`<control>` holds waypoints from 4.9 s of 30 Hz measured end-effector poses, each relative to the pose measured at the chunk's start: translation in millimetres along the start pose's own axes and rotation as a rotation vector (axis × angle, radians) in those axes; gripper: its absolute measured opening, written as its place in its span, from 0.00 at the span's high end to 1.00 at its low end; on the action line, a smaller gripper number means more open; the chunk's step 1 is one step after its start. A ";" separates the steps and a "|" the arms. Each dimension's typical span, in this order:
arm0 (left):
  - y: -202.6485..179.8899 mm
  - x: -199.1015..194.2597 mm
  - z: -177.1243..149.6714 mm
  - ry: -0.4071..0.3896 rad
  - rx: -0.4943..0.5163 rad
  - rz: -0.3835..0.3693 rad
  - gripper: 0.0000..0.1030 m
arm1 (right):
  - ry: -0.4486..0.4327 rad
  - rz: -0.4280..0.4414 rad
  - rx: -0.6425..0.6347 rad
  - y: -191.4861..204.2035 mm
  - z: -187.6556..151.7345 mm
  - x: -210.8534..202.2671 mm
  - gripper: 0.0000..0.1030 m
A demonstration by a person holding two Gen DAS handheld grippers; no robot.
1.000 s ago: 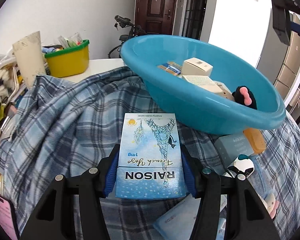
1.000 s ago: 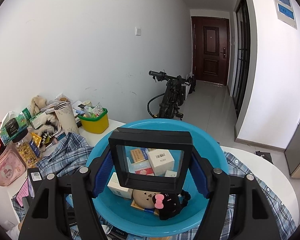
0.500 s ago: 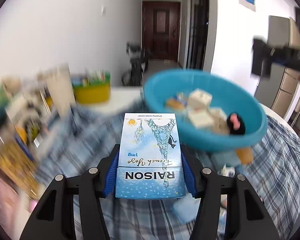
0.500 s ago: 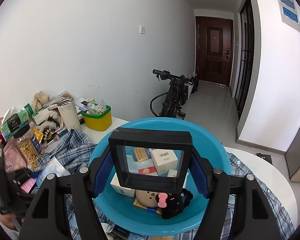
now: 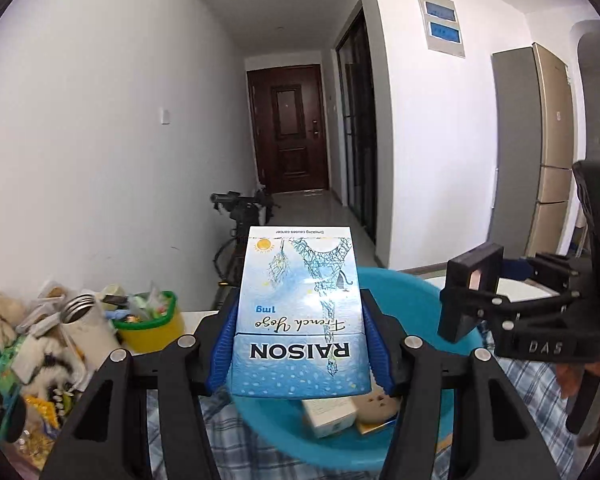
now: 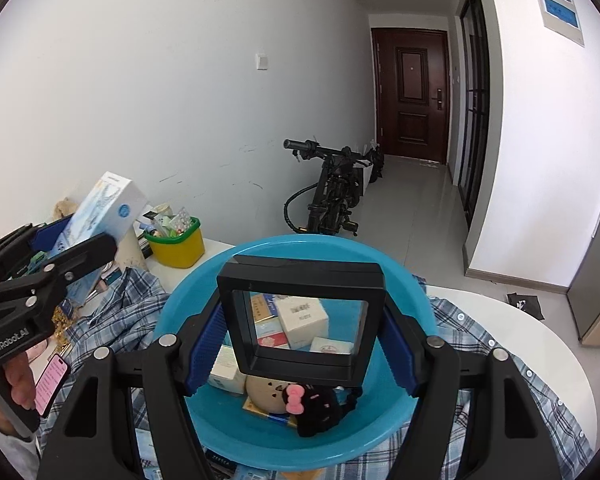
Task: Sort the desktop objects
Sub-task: 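Carry the RAISON box over the basin with the left tool while the right tool holds the frame, then lower the blue RAISON box into the basin and open the left tool, then lower the black square frame into the basin and open the right tool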
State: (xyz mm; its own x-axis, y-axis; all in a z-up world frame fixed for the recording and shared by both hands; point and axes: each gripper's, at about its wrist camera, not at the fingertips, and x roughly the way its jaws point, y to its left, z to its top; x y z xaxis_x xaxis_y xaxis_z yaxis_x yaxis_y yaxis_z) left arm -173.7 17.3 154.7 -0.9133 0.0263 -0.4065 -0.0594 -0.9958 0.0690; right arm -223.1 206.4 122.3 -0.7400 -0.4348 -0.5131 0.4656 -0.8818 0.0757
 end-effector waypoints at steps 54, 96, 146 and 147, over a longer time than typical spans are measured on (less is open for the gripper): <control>10.4 89.0 -20.2 0.132 -0.069 -0.069 0.43 | 0.018 -0.060 -0.046 23.0 -5.4 28.9 0.33; 22.3 97.9 -24.9 0.160 -0.082 0.012 0.00 | 0.028 -0.085 -0.070 28.5 -7.1 28.4 0.33; 37.7 88.0 -20.9 0.138 -0.137 0.020 0.00 | 0.043 -0.063 -0.090 36.6 -10.8 30.5 0.33; 38.2 87.8 -20.9 0.137 -0.137 0.019 0.00 | 0.044 -0.067 -0.091 36.7 -11.5 31.7 0.33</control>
State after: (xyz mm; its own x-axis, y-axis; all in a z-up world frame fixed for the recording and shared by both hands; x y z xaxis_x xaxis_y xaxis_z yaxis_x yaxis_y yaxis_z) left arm -247.7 -20.2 102.6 -0.8500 0.0043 -0.5268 0.0215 -0.9988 -0.0429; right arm -223.9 162.3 99.0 -0.7496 -0.3654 -0.5518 0.4596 -0.8874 -0.0368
